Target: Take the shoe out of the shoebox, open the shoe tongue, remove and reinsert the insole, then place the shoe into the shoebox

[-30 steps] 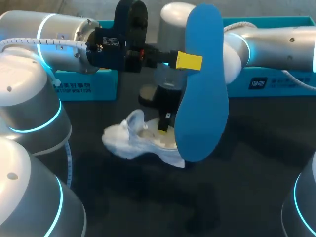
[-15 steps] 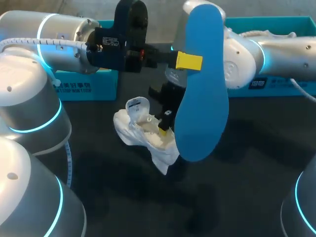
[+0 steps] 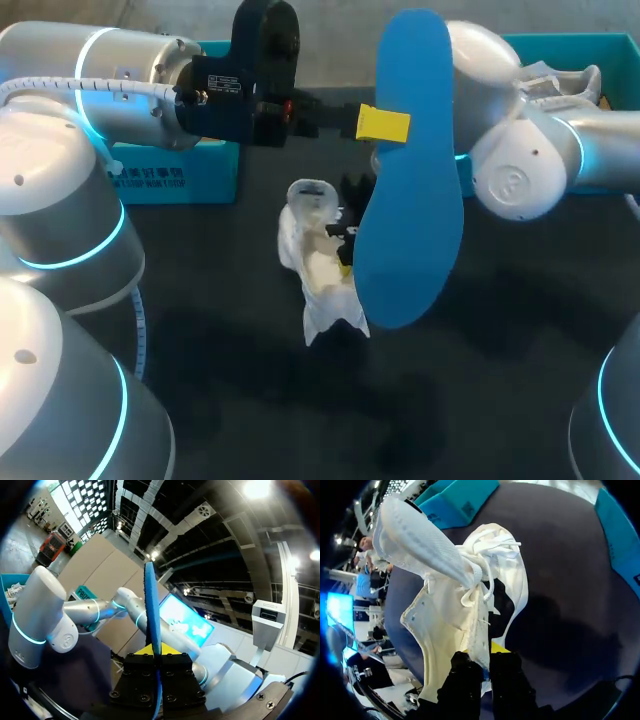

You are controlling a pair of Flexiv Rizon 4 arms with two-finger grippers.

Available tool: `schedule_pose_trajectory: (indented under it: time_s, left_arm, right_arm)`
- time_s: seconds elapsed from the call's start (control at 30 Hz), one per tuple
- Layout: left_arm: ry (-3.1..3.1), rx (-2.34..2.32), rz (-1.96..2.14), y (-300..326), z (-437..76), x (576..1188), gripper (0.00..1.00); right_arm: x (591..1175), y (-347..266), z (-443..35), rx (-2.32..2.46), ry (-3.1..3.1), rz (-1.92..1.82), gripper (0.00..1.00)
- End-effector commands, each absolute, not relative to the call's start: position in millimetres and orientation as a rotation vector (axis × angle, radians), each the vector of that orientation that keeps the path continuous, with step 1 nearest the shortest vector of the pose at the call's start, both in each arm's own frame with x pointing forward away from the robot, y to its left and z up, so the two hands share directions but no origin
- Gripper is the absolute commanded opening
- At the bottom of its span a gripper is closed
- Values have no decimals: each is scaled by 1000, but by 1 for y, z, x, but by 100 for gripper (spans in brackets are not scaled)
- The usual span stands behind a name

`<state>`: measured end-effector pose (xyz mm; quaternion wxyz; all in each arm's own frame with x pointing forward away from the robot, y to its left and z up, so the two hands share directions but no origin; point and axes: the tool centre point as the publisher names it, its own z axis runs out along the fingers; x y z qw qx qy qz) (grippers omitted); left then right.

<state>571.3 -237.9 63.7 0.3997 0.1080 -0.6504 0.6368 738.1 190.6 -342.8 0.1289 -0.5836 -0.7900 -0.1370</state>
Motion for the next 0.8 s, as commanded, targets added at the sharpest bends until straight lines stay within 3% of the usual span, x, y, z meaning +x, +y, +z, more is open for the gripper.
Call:
schedule_pose_trajectory:
  time_s: [0.03,0.8]
  left_arm:
    - [-1645,274,1612,-238,63,571,0]
    - [-1645,274,1612,-238,63,571,0]
  right_arm:
    - [733,189,-340,-1981,-2170,-450,0]
    - [734,188,-365,-1945,-2261,-347,0]
